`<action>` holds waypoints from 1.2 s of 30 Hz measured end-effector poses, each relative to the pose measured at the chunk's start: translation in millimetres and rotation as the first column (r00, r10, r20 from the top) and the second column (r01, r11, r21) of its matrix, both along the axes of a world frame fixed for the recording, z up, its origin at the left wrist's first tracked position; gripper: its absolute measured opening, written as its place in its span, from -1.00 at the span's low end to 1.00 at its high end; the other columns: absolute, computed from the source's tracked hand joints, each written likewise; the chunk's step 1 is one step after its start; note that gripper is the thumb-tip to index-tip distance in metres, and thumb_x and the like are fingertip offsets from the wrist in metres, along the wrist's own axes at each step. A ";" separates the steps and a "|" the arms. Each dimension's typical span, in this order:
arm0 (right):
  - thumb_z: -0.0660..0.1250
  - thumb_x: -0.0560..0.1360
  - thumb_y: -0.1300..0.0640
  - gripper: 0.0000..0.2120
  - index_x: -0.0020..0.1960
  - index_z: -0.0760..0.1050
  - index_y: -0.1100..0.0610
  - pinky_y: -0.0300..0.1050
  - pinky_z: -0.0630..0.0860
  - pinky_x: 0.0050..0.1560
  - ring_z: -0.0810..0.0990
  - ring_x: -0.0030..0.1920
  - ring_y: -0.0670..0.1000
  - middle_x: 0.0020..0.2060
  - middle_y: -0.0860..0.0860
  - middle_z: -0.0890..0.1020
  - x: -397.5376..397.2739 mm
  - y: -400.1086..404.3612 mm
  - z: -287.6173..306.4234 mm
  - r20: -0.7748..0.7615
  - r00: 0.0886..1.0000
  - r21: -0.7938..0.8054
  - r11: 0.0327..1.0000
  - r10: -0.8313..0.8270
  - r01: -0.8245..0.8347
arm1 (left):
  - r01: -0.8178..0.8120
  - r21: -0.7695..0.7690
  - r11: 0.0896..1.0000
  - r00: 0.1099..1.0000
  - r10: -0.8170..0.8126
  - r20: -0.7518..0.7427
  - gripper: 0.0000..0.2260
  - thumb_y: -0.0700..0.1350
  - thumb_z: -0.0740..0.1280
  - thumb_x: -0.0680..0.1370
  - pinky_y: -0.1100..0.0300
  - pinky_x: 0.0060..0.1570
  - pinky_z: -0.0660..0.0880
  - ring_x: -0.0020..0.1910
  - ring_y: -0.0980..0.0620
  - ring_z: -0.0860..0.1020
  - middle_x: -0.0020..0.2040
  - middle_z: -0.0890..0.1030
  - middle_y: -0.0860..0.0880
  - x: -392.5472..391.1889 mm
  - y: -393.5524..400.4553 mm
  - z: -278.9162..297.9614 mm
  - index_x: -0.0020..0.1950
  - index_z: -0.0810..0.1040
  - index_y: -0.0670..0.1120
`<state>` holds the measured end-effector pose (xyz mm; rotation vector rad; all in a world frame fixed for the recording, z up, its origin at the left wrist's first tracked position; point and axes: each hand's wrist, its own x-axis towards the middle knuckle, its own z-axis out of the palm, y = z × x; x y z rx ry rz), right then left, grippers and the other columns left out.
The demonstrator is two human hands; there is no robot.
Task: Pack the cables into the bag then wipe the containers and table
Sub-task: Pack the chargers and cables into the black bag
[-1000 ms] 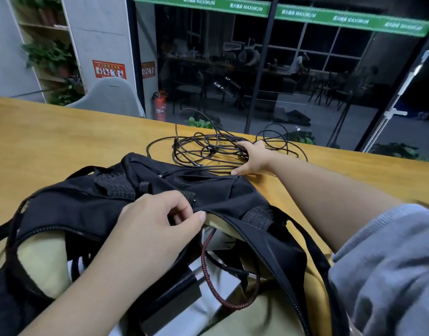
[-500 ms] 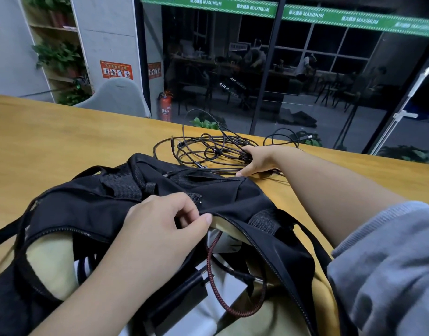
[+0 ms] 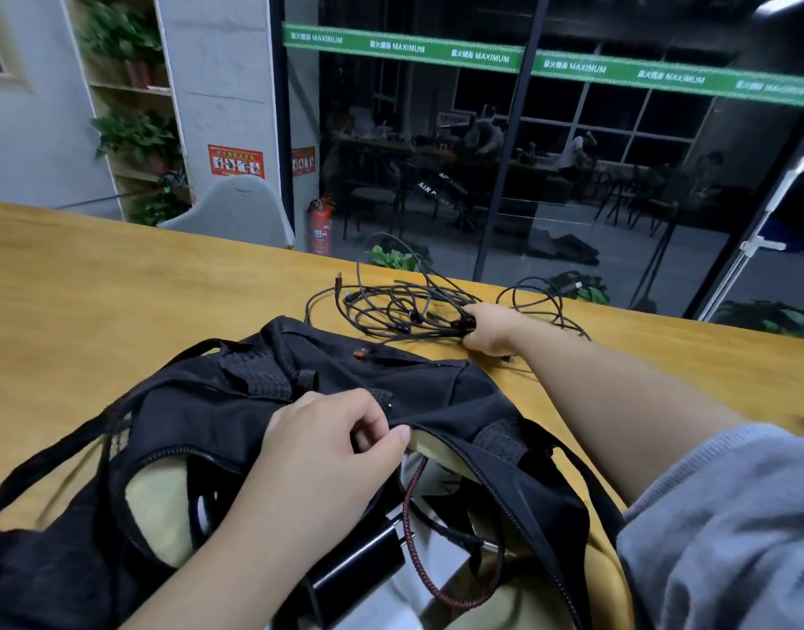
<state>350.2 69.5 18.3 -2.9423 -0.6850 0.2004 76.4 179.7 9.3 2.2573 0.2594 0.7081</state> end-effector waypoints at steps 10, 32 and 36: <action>0.19 0.54 0.18 -0.81 0.14 0.39 0.04 -0.03 0.51 -0.29 0.54 -0.19 0.15 -0.05 0.07 0.56 -25.2 -12.1 53.9 0.196 0.978 0.409 0.912 -0.070 -0.016 | 0.017 0.035 0.999 1.000 -0.017 -0.013 -0.77 0.13 0.30 0.45 0.25 -0.10 0.28 -0.16 0.20 0.42 -0.32 0.54 0.06 1.1 0.1 -1.3 -0.28 0.46 0.01; 0.28 0.55 0.13 -0.88 -0.06 0.48 -0.09 -0.13 0.31 -0.38 0.35 -0.42 0.01 -0.45 -0.03 0.43 -136.0 -80.5 166.8 0.223 0.975 0.871 0.454 -0.024 -0.188 | 0.014 0.581 0.814 0.976 0.116 -0.186 -0.56 0.23 0.23 0.50 0.28 0.08 0.34 -0.37 0.09 0.33 -0.38 0.33 0.04 -51.3 18.9 60.2 -0.39 0.23 -0.04; 0.30 0.55 0.13 -0.86 0.06 0.48 -0.08 -0.11 0.27 -0.42 0.31 -0.45 0.01 -0.54 -0.11 0.39 -147.0 -98.9 171.2 0.186 0.982 0.891 0.414 0.042 -0.186 | 0.039 0.706 0.707 0.900 0.282 -0.332 -0.48 0.27 0.14 0.52 0.21 0.25 0.28 -0.44 0.07 0.30 -0.48 0.31 -0.01 -66.8 43.2 56.1 -0.47 0.21 -0.07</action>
